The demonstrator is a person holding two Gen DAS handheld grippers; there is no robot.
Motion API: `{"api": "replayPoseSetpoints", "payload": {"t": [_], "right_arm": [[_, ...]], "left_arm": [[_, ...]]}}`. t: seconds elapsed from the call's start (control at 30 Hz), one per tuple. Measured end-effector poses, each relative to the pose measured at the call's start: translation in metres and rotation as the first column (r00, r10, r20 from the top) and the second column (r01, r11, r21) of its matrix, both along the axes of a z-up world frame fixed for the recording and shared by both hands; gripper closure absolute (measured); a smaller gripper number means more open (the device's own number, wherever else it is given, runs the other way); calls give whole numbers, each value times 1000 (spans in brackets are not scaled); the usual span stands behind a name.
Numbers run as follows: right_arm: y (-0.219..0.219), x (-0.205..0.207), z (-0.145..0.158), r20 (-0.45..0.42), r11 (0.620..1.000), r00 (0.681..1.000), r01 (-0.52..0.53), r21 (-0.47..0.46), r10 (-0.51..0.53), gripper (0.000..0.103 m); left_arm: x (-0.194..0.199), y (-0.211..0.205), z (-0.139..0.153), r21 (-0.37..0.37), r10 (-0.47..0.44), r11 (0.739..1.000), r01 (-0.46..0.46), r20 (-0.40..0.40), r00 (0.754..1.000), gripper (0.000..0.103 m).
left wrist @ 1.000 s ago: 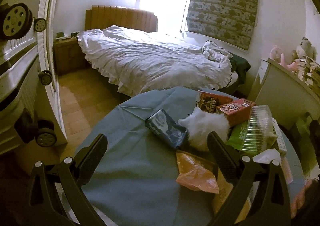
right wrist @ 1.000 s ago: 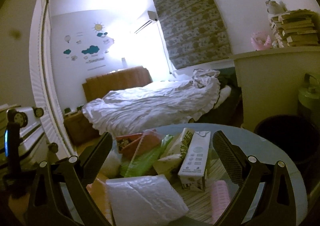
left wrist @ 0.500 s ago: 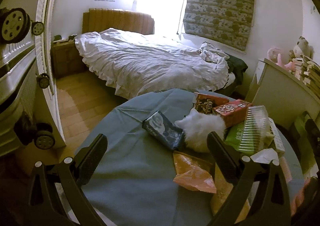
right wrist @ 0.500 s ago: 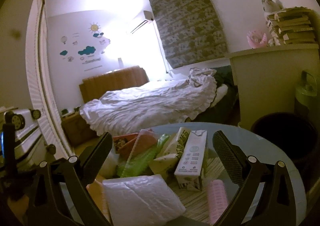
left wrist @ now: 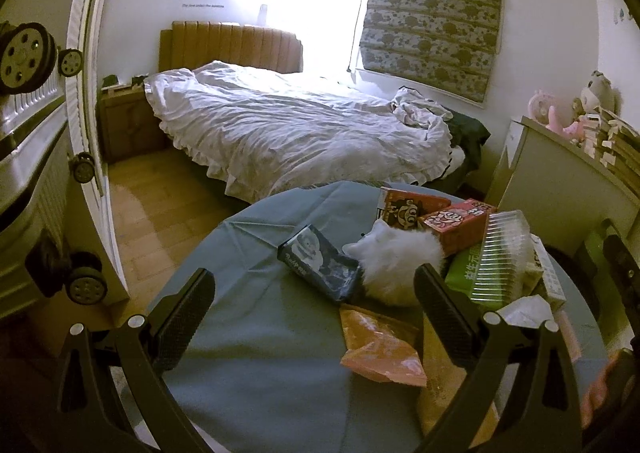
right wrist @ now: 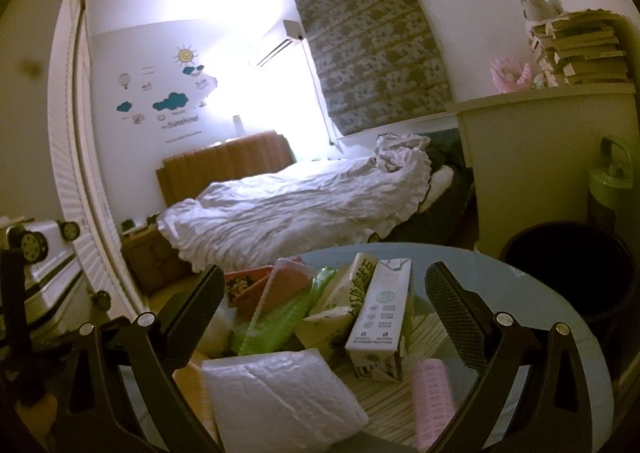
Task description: Collect trash
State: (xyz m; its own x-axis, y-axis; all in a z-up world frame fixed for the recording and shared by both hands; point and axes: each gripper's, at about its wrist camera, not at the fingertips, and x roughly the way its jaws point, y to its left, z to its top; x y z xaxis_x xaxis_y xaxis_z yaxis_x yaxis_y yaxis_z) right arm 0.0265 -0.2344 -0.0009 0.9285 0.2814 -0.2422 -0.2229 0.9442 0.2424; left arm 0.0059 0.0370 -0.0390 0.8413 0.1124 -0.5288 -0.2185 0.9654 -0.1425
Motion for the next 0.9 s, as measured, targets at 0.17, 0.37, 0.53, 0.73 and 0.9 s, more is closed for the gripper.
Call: {"api": "replayPoseSetpoints", "payload": {"t": [0.17, 0.37, 0.53, 0.73, 0.9], "right_arm": [[0, 0, 0, -1, 1000, 1000, 1, 1, -1, 4], [-1, 0, 0, -1, 1000, 1000, 1, 2, -1, 4], [-2, 1, 0, -1, 1000, 1000, 1, 2, -1, 4], [-3, 1, 0, -2, 1000, 1000, 1, 3, -1, 4], [-3, 1, 0, -4, 1000, 1000, 2, 4, -2, 4]], "left_arm": [[0, 1, 0, 0, 0, 1000, 0, -1, 1000, 5], [0, 1, 0, 0, 0, 1000, 0, 0, 1000, 5], [0, 1, 0, -1, 0, 1000, 0, 0, 1000, 5], [0, 1, 0, -2, 0, 1000, 0, -1, 1000, 5], [0, 1, 0, -2, 0, 1000, 0, -1, 1000, 5]]}}
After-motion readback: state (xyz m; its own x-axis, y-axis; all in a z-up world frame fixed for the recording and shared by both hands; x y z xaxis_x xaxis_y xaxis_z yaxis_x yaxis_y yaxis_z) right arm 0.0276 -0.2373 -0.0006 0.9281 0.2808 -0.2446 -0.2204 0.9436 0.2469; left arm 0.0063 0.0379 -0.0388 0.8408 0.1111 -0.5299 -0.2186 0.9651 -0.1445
